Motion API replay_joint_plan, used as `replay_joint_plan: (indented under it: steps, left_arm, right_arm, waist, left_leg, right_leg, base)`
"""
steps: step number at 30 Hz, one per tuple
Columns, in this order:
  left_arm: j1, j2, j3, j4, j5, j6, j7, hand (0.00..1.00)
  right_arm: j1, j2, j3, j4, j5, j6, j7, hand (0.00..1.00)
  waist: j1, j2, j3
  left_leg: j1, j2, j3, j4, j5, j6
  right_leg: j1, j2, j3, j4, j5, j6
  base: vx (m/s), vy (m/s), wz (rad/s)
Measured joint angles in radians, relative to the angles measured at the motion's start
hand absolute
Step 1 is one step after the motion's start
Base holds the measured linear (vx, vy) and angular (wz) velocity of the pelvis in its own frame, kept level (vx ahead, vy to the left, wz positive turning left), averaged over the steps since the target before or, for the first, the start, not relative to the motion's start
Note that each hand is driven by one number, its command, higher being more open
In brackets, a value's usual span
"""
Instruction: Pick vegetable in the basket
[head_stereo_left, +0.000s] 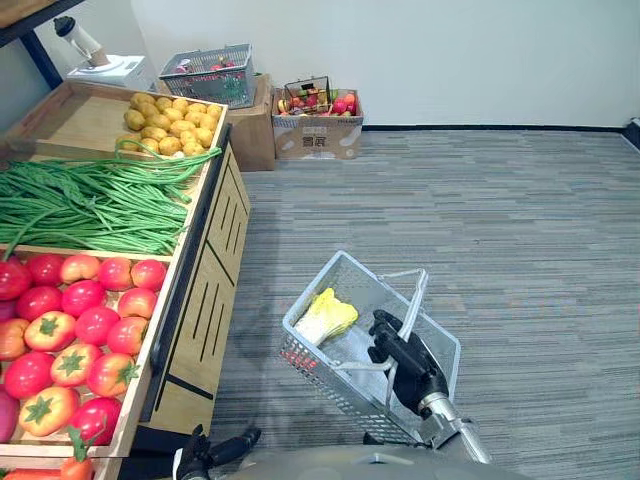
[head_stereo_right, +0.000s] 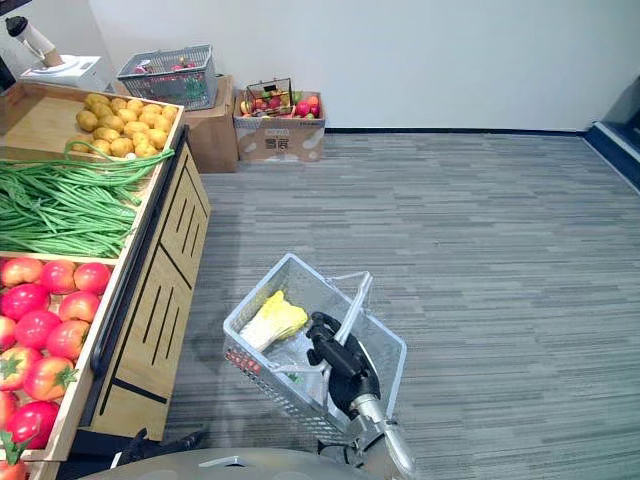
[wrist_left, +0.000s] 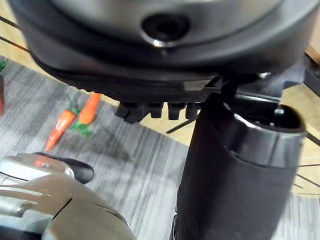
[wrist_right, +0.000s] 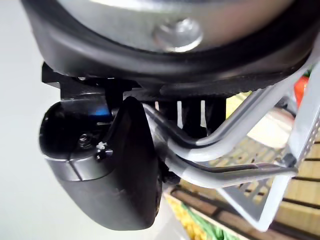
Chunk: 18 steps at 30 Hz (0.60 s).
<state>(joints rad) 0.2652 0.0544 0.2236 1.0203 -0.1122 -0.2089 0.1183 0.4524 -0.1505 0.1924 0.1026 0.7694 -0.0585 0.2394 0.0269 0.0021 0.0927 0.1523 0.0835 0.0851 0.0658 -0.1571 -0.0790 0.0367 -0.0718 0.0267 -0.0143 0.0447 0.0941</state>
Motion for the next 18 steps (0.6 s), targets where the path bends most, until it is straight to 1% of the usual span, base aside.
replay_joint_plan:
  steps: [3,7,9,11,14,18]
  left_arm:
    - [0.0,0.0,-0.022,-0.005,-0.001,0.0,-0.002,1.0]
    - [0.0,0.001,-0.023,-0.011,-0.003,0.0,-0.012,1.0]
    - [0.001,0.001,-0.023,-0.011,-0.004,0.0,-0.014,1.0]
    - [0.002,0.008,-0.022,-0.011,-0.007,0.0,-0.014,1.0]
    - [0.01,0.014,-0.022,-0.011,-0.017,0.0,-0.013,1.0]
    - [0.014,0.012,-0.022,-0.011,-0.036,0.0,-0.013,1.0]
  right_arm:
    - [-0.001,0.001,-0.043,0.047,-0.011,0.0,-0.029,0.0]
    - [0.0,0.02,-0.092,0.06,-0.01,0.0,-0.052,0.0]
    - [-0.002,0.036,-0.126,0.072,-0.01,-0.001,-0.058,0.0]
    - [-0.006,0.05,-0.169,0.103,-0.007,-0.012,-0.071,0.0]
    - [-0.005,0.061,-0.215,0.146,-0.008,-0.016,-0.093,0.0]
    - [-0.005,0.074,-0.261,0.197,-0.008,-0.02,-0.102,0.0]
  waist:
    - [-0.001,0.008,-0.005]
    - [-0.002,0.005,-0.004]
    - [-0.002,0.0,-0.004]
    - [-0.003,-0.014,-0.006]
    - [-0.004,-0.025,-0.011]
    - [-0.005,-0.025,-0.011]
  left_leg:
    - [0.0,-0.002,-0.006,-0.001,0.0,0.0]
    - [0.008,-0.001,-0.008,-0.002,0.0,0.0]
    - [0.014,-0.002,-0.007,-0.003,0.0,0.0]
    - [0.015,-0.003,-0.005,-0.002,-0.001,-0.001]
    - [0.015,-0.002,0.0,-0.001,-0.001,-0.001]
    - [0.014,-0.002,0.006,-0.001,-0.001,-0.001]
  right_leg:
    - [0.004,0.003,-0.007,-0.004,0.002,0.002]
    - [0.013,0.004,-0.009,-0.007,0.002,0.001]
    - [0.019,0.004,-0.009,-0.008,0.002,0.001]
    - [0.019,0.004,-0.006,-0.008,0.003,0.001]
    - [0.018,0.005,-0.001,-0.011,0.005,0.0]
    - [0.018,0.005,0.003,-0.025,0.015,0.0]
  base:
    - [0.04,0.009,0.05]
    - [0.01,0.001,0.01]
    - [0.0,0.0,0.0]
    - [-0.04,0.005,-0.02]
    - [-0.04,0.0,-0.05]
    - [-0.02,0.001,-0.08]
